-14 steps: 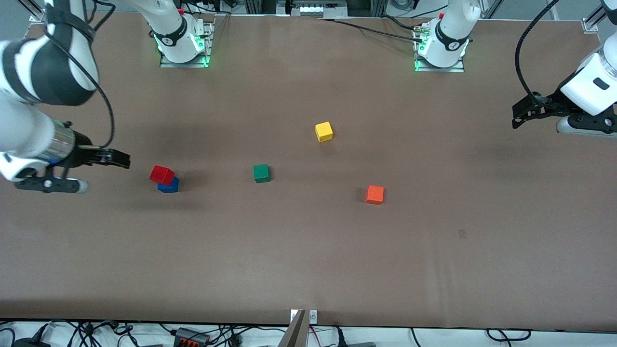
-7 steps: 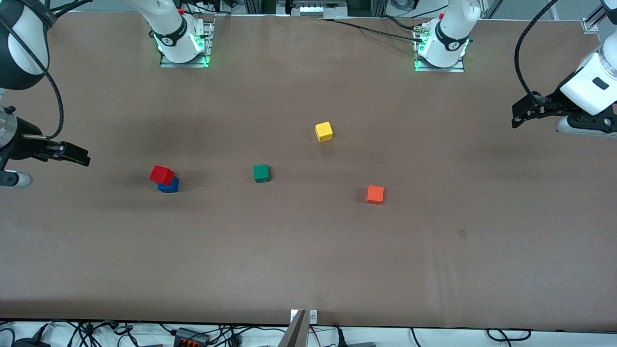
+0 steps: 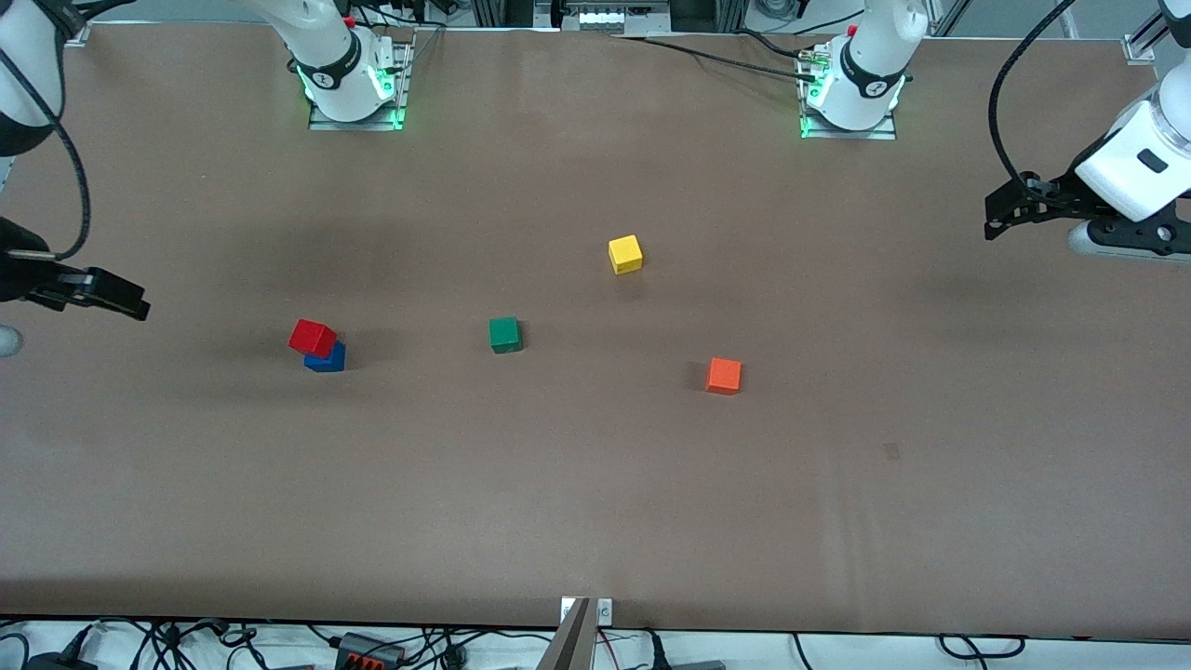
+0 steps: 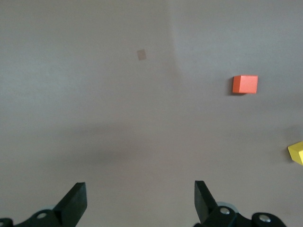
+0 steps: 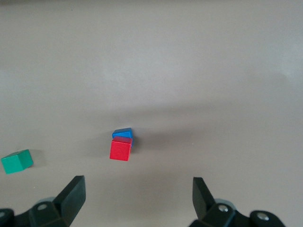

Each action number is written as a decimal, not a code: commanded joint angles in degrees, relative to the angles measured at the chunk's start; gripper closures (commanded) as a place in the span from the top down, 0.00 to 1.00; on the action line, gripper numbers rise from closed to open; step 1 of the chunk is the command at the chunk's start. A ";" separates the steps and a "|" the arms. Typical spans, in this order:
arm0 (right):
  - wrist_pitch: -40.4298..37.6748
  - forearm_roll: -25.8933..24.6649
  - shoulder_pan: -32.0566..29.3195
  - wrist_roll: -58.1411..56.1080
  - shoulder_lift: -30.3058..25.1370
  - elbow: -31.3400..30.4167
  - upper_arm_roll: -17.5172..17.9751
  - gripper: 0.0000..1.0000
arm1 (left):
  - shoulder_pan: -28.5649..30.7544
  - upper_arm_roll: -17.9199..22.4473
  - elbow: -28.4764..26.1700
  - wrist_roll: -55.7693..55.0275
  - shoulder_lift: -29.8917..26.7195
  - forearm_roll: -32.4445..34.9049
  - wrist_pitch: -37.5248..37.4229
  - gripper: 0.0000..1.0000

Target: Pass red block to right arm, stack on blue

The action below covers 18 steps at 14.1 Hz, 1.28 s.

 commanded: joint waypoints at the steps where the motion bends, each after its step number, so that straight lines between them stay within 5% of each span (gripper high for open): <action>1: -1.01 -0.60 -10.80 -1.39 -3.42 -0.53 11.47 1.00 | -0.30 0.13 1.29 0.67 -0.22 -0.99 -1.61 1.00; 5: 0.13 -5.95 -17.69 -0.69 -6.68 -4.57 20.99 1.00 | -0.39 0.13 1.29 0.85 -0.21 -0.91 -1.61 1.00; 9: 0.22 -5.79 -17.69 -0.51 -7.03 -5.89 21.00 1.00 | -0.30 0.13 1.29 1.02 -0.21 -0.73 -1.52 1.00; 15: 6.28 -5.79 -17.78 -1.13 -15.72 -19.85 20.65 1.00 | -0.21 0.13 -1.09 1.02 -1.80 -0.82 2.51 1.00; 18: 5.50 -6.05 -17.60 -0.78 -16.17 -20.05 20.65 1.00 | -0.21 0.13 -0.65 1.11 -1.53 -0.90 2.35 1.00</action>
